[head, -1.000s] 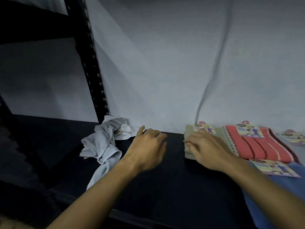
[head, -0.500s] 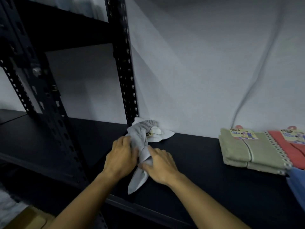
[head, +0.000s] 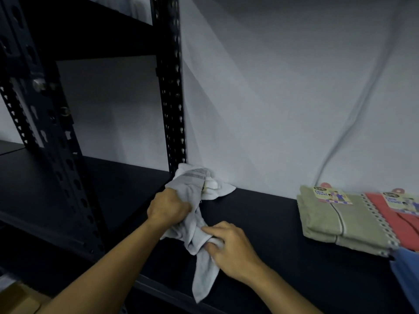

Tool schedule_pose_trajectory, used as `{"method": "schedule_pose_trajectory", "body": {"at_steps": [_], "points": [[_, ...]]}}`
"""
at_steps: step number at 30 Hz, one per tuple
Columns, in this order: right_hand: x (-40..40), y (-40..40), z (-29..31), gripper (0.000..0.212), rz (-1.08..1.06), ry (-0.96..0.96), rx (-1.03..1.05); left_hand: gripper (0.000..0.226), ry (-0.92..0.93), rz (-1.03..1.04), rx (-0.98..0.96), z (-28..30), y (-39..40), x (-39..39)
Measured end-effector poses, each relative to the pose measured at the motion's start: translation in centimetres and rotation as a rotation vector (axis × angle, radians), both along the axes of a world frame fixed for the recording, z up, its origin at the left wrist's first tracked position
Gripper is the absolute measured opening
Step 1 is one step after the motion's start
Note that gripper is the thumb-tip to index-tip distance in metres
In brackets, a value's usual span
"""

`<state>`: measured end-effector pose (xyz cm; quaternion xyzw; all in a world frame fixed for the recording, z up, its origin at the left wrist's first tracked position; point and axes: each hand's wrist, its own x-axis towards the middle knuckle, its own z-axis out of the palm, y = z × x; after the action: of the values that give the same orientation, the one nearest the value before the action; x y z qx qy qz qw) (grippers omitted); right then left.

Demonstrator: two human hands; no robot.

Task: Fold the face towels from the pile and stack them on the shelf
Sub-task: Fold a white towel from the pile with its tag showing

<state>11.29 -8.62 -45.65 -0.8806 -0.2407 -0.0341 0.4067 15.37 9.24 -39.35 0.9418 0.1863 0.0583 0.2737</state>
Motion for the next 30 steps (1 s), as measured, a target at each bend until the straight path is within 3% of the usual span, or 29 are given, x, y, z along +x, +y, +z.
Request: {"method": "schedule_pose_trajectory", "body": {"at_steps": [4, 6, 8, 10, 12, 13, 15, 17, 20, 22, 24, 26, 28, 30], "points": [[0.3, -2.3, 2.3, 0.038, -0.116, 0.24, 0.275, 0.03, -0.434, -0.112, 0.241, -0.3, -1.5, -1.7], [0.8, -3.1, 3.7, 0.025, -0.233, 0.286, 0.448, 0.021, -0.624, -0.271, 0.386, -0.3, -2.2, -2.3], [1.3, -3.7, 5.0, 0.021, -0.325, 0.335, 0.593, 0.026, -0.75, -0.458, 0.54, -0.4, -3.0, -3.0], [1.9, -4.2, 5.6, 0.034, -0.361, 0.419, 0.711, 0.031, -0.831, -0.623, 0.68, -0.7, -3.8, -3.8], [2.1, -4.8, 5.8, 0.072, -0.417, 0.49, 0.717, 0.033, -0.876, -0.757, 0.785, -1.8, -4.6, -4.7], [2.0, -5.1, 5.6, 0.09, -0.471, 0.479, 0.608, 0.031, -0.88, -0.807, 0.807, -2.6, -5.0, -5.2], [1.5, -5.7, 5.1, 0.104, -0.552, 0.409, 0.275, 0.029, -0.866, -0.881, 0.811, -4.2, -5.5, -6.2], [0.7, -6.3, 4.2, 0.103, -0.561, 0.327, -0.001, 0.023, -0.77, -0.938, 0.773, -5.1, -5.6, -7.1], [0.4, -7.1, 3.3, 0.096, -0.49, 0.252, -0.227, 0.03, -0.718, -0.989, 0.577, -4.2, -5.5, -8.0], [0.4, -7.3, 3.1, 0.09, -0.436, 0.236, -0.286, 0.037, -0.77, -0.864, 0.435, -2.8, -5.4, -8.0], [0.2, -7.3, 2.8, 0.084, -0.405, 0.215, -0.301, 0.039, -0.774, -0.582, 0.415, -1.0, -5.5, -7.1], [0.1, -7.4, 2.4, 0.081, -0.385, 0.194, -0.324, 0.061, -0.513, -0.359, 0.338, 0.0, -5.0, -5.3], [-0.1, -7.6, 2.2, 0.08, -0.373, 0.192, -0.324, 0.078, -0.18, -0.333, 0.103, 1.0, -4.3, -3.8], [-0.2, -7.6, 2.2, 0.079, -0.365, 0.187, -0.299, 0.045, -0.01, -0.398, -0.042, 1.3, -4.0, -3.3]]}}
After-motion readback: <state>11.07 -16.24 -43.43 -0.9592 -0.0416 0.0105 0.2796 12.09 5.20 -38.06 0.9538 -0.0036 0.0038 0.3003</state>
